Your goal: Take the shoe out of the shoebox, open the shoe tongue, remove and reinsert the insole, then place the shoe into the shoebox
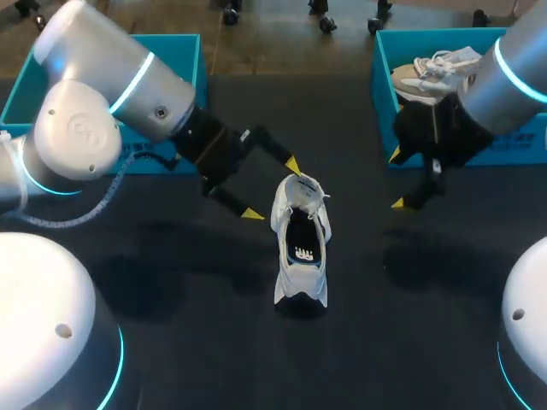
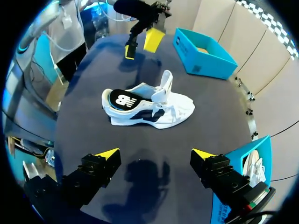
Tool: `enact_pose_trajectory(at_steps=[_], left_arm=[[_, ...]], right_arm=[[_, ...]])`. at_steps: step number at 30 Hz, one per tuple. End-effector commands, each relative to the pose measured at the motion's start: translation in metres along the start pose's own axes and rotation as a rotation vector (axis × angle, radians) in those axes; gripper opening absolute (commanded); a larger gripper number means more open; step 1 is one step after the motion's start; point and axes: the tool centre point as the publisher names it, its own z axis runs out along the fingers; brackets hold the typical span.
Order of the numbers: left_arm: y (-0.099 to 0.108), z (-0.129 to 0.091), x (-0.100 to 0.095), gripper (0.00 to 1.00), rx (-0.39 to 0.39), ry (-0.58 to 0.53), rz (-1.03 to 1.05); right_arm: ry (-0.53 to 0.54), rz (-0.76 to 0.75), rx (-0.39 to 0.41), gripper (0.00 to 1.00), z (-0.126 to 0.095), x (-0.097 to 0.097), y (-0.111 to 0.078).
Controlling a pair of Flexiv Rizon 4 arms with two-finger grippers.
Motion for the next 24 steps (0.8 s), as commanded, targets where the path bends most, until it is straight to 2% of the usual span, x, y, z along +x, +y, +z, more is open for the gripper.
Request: enact_pose_trajectory(at_steps=[1,5,14,19,20,21,22,23,24], left_arm=[[-0.004,-0.005,-0.005,1.00,-0.042,0.072,0.003],[0.000,-0.007,-0.006,1.00,-0.080,0.117,0.008],[0.006,-0.013,-0.021,1.00,-0.161,0.223,0.054],[0.010,-0.015,-0.028,1.00,-0.186,0.223,-0.008],[0.011,-0.015,-0.028,0.89,-0.181,0.224,-0.019],[0.011,-0.014,-0.029,0.56,-0.187,0.231,-0.028],[0.011,-0.013,-0.029,0.35,-0.184,0.237,-0.037],[0.011,-0.013,-0.029,0.00,-0.180,0.241,-0.040],[0.011,-0.012,-0.029,0.00,-0.187,0.254,-0.041]], right_arm=[[0.021,0.005,0.048,1.00,-0.037,-0.002,0.003],[0.019,0.024,0.056,1.00,-0.052,-0.004,0.002],[0.048,0.126,0.098,1.00,-0.064,-0.004,-0.001],[0.048,0.126,0.098,1.00,-0.064,-0.004,-0.001],[0.048,0.126,0.098,1.00,-0.064,-0.004,-0.001],[0.048,0.126,0.098,1.00,-0.064,-0.004,-0.001],[0.048,0.126,0.098,1.00,-0.064,-0.004,-0.001],[0.048,0.126,0.098,1.00,-0.064,-0.004,-0.001],[0.048,0.126,0.098,1.00,-0.064,-0.004,-0.001]])
